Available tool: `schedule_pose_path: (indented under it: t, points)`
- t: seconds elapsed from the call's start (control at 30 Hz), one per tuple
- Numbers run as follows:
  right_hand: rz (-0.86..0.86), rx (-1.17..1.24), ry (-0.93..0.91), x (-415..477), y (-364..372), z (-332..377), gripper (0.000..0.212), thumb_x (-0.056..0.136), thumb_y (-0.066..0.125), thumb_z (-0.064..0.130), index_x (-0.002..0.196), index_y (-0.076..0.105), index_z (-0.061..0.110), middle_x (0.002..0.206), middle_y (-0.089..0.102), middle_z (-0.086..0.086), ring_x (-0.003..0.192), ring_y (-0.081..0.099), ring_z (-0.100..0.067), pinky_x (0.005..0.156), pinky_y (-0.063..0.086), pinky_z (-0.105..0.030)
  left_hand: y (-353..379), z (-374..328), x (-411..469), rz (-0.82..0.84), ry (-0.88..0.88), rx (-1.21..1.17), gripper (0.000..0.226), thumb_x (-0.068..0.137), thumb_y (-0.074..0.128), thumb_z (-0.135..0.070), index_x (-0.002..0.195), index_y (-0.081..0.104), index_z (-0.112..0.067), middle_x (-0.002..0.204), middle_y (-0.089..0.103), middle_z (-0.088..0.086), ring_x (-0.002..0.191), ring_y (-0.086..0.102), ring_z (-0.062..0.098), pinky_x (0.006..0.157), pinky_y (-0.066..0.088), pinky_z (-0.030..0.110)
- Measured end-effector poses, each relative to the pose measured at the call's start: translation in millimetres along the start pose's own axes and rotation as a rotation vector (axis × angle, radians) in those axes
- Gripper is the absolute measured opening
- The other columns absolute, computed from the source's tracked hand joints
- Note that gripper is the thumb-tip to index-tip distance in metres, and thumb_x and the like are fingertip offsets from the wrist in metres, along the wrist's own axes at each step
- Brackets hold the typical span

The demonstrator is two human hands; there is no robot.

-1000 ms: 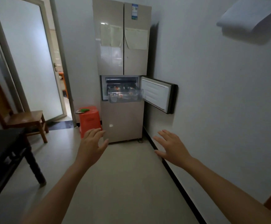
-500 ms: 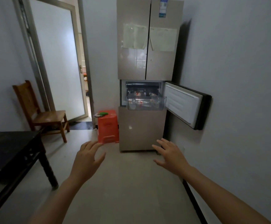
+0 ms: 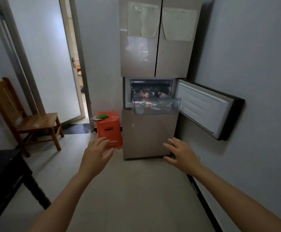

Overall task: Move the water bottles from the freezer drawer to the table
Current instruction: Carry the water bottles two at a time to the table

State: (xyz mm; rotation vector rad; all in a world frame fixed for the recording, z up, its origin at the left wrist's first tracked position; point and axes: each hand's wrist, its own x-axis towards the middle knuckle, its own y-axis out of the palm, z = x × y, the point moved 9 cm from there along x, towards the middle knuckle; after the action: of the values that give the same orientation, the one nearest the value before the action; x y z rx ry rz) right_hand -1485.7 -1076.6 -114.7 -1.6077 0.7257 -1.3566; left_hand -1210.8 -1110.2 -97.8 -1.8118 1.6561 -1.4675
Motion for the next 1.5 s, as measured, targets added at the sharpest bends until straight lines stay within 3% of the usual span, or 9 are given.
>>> schedule_pose_path:
  t: [0.17, 0.37, 0.53, 0.7, 0.83, 1.07, 1.37, 1.5]
  points:
    - [0.075, 0.062, 0.104, 20.6, 32.2, -44.9, 0.052, 0.078, 0.061, 0.037, 0.124, 0.059, 0.011, 0.131, 0.054, -0.018, 0.126, 0.046, -0.036, 0.099, 0.038, -0.05, 60.1, 7.4, 50.8, 0.073, -0.003, -0.045, 0.043, 0.082, 0.055, -0.031, 0.114, 0.062, -0.004, 0.12, 0.06, 0.016, 0.115, 0.05, 0.032, 0.097, 0.039, 0.04]
    - [0.1, 0.018, 0.096, 65.4, 68.3, -123.1, 0.051, 0.072, 0.069, 0.036, 0.116, 0.064, 0.01, 0.12, 0.062, -0.018, 0.114, 0.056, -0.038, 0.089, 0.045, -0.05, 140.5, -13.2, 131.1, 0.109, 0.035, -0.083, 0.035, 0.088, 0.059, -0.025, 0.118, 0.06, -0.007, 0.126, 0.056, 0.012, 0.121, 0.046, 0.027, 0.101, 0.035, 0.039]
    - [0.106, 0.107, 0.13, 116.0, 92.0, -189.1, 0.054, 0.085, 0.062, 0.036, 0.133, 0.049, 0.015, 0.142, 0.043, -0.013, 0.137, 0.032, -0.03, 0.11, 0.025, -0.044, 180.0, -30.6, 195.1, 0.091, 0.007, -0.088, 0.035, 0.088, 0.059, -0.024, 0.119, 0.058, -0.008, 0.128, 0.055, 0.012, 0.122, 0.045, 0.027, 0.102, 0.035, 0.039]
    - [0.181, 0.157, 0.124, 161.5, 129.0, -236.9, 0.055, 0.089, 0.057, 0.037, 0.138, 0.042, 0.017, 0.148, 0.034, -0.009, 0.141, 0.022, -0.025, 0.114, 0.018, -0.039, 219.0, -28.1, 241.2, 0.117, -0.042, -0.047, 0.039, 0.086, 0.056, -0.034, 0.116, 0.061, -0.009, 0.125, 0.057, 0.01, 0.12, 0.047, 0.026, 0.1, 0.037, 0.039]
    - [0.264, 0.166, 0.128, 181.7, 162.7, -256.1, 0.056, 0.091, 0.052, 0.041, 0.141, 0.036, 0.021, 0.152, 0.027, -0.005, 0.143, 0.016, -0.021, 0.115, 0.014, -0.035, 240.7, -19.0, 256.7, 0.117, -0.099, -0.001, 0.035, 0.085, 0.063, -0.022, 0.115, 0.062, -0.005, 0.123, 0.058, 0.015, 0.119, 0.048, 0.032, 0.1, 0.036, 0.041]
    - [0.309, 0.203, 0.129, 227.1, 207.1, -289.4, 0.056, 0.092, 0.051, 0.041, 0.142, 0.034, 0.021, 0.153, 0.025, -0.004, 0.143, 0.014, -0.02, 0.115, 0.012, -0.034, 285.9, 7.0, 308.8, 0.148, -0.148, -0.004, 0.047, 0.079, 0.053, -0.034, 0.112, 0.063, -0.003, 0.12, 0.06, 0.017, 0.116, 0.05, 0.034, 0.097, 0.038, 0.042]
    - [0.341, 0.165, 0.148, 342.0, 253.9, -346.2, 0.057, 0.092, 0.048, 0.045, 0.142, 0.034, 0.023, 0.153, 0.024, -0.004, 0.143, 0.013, -0.02, 0.115, 0.009, -0.034, 338.1, 48.8, 431.3, 0.098, -0.154, -0.062, 0.035, 0.085, 0.062, -0.017, 0.118, 0.059, -0.003, 0.127, 0.055, 0.017, 0.121, 0.044, 0.032, 0.101, 0.034, 0.04]
    - [0.306, 0.171, 0.196, 383.4, 264.9, -368.6, 0.057, 0.091, 0.051, 0.043, 0.141, 0.037, 0.021, 0.151, 0.028, -0.004, 0.141, 0.019, -0.021, 0.114, 0.013, -0.033, 359.9, 58.4, 478.7, 0.132, -0.107, -0.055, 0.046, 0.083, 0.055, -0.034, 0.116, 0.061, -0.002, 0.124, 0.057, 0.017, 0.119, 0.047, 0.033, 0.1, 0.035, 0.041]
